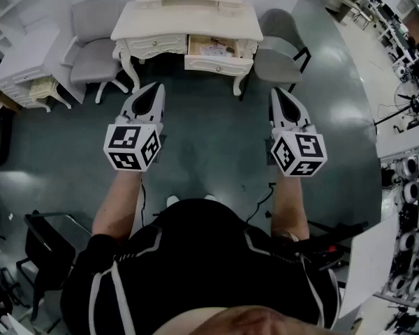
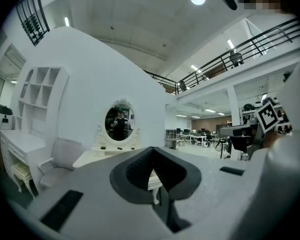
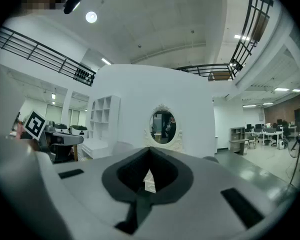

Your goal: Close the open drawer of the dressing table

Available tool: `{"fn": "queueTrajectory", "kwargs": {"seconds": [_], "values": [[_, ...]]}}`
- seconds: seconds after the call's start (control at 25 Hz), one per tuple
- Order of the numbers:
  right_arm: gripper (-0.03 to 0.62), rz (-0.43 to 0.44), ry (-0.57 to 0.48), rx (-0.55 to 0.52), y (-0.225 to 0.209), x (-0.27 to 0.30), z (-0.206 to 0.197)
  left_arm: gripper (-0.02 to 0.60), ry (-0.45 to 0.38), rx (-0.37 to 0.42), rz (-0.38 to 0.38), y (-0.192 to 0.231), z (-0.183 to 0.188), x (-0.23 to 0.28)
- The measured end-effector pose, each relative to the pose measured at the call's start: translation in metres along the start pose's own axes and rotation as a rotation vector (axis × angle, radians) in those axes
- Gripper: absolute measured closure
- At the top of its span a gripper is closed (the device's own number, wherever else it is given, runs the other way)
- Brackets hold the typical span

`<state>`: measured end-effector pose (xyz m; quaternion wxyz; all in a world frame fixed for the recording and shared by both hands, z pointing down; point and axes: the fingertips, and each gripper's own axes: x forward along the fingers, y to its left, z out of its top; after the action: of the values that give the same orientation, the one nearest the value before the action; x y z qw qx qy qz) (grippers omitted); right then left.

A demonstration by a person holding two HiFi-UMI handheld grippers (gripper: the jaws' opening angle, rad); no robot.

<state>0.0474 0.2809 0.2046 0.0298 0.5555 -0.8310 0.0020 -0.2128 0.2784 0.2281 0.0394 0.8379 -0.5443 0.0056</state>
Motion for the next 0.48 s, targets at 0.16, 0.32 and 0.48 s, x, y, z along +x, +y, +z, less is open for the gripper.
{"fn": "queueTrajectory", "kwargs": {"seconds": [0.16, 0.32, 0.48], "values": [[0.591, 0.005, -0.005, -0.004, -0.005, 0.003, 0.005, 0.577, 0.003, 0.005, -0.001, -0.004, 0.002, 0.006], [0.591, 0.001, -0.021, -0.002, -0.007, 0.006, 0.009, 0.577, -0.001, 0.009, 0.002, -0.003, 0.003, 0.008], [0.590, 0.002, -0.044, 0.017, -0.011, 0.004, 0.014, 0.577, -0.006, 0.009, 0.012, -0.004, 0.004, 0.009]]}}
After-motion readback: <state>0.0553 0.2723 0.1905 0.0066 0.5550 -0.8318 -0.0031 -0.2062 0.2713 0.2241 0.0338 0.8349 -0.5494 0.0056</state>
